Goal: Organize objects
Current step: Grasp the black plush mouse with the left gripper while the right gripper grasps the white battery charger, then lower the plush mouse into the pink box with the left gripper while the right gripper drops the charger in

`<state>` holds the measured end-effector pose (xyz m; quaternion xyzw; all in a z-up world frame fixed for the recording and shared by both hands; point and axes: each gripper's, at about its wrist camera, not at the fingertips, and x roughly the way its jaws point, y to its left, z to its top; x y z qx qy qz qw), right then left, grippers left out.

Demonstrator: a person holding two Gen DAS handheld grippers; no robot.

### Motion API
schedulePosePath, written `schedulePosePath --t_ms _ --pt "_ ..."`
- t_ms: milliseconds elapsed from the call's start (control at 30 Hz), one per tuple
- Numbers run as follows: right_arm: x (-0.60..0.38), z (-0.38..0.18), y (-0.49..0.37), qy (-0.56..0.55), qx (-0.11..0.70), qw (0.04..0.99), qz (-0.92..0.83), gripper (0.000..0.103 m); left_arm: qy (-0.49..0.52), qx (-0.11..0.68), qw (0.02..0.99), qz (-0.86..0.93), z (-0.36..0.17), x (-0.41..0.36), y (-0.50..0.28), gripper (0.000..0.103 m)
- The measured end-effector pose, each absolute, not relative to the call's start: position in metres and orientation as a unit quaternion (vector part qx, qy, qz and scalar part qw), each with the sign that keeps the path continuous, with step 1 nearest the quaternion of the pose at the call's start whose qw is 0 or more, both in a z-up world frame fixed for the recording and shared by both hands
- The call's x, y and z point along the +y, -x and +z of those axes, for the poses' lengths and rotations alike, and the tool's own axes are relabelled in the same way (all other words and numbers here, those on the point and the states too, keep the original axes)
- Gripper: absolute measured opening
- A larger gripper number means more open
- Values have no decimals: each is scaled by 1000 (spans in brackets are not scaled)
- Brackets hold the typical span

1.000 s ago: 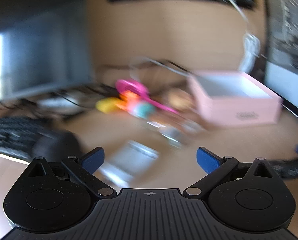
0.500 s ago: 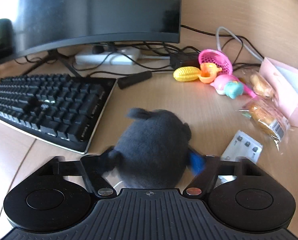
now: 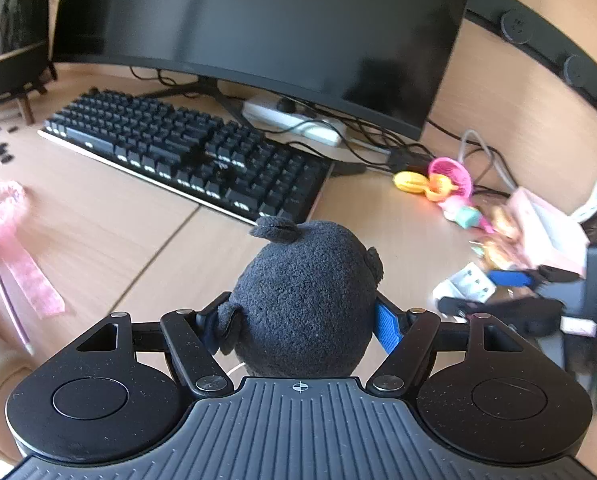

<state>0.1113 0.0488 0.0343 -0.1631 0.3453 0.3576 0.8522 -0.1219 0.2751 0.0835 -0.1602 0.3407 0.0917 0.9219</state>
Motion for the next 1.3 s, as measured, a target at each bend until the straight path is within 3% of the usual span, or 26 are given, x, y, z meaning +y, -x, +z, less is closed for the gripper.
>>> schedulePosePath --t_ms 67,100,200,433,767,1000,1167,1300 --pt "48 32 -111 153 352 852 355 96 157 341 924 73 84 275 123 76" --pt "50 31 -112 151 355 851 355 89 155 342 925 62 85 274 122 76" --pt "44 40 -102 144 369 849 351 89 148 343 927 15 90 264 114 76" --pt "-12 102 -39 144 320 884 308 89 130 331 927 -116 116 201 66 76" --pt "-157 156 9 106 286 937 169 89 108 237 937 -234 214 33 -85 80" --pt "-210 149 0 40 281 951 119 89 91 318 921 -204 158 -65 -204 79" --pt "-230 137 -11 11 287 952 105 89 62 355 912 -195 117 -81 -210 78" --pt "-236 132 -28 14 288 950 116 89 95 345 918 -173 107 -38 -178 78"
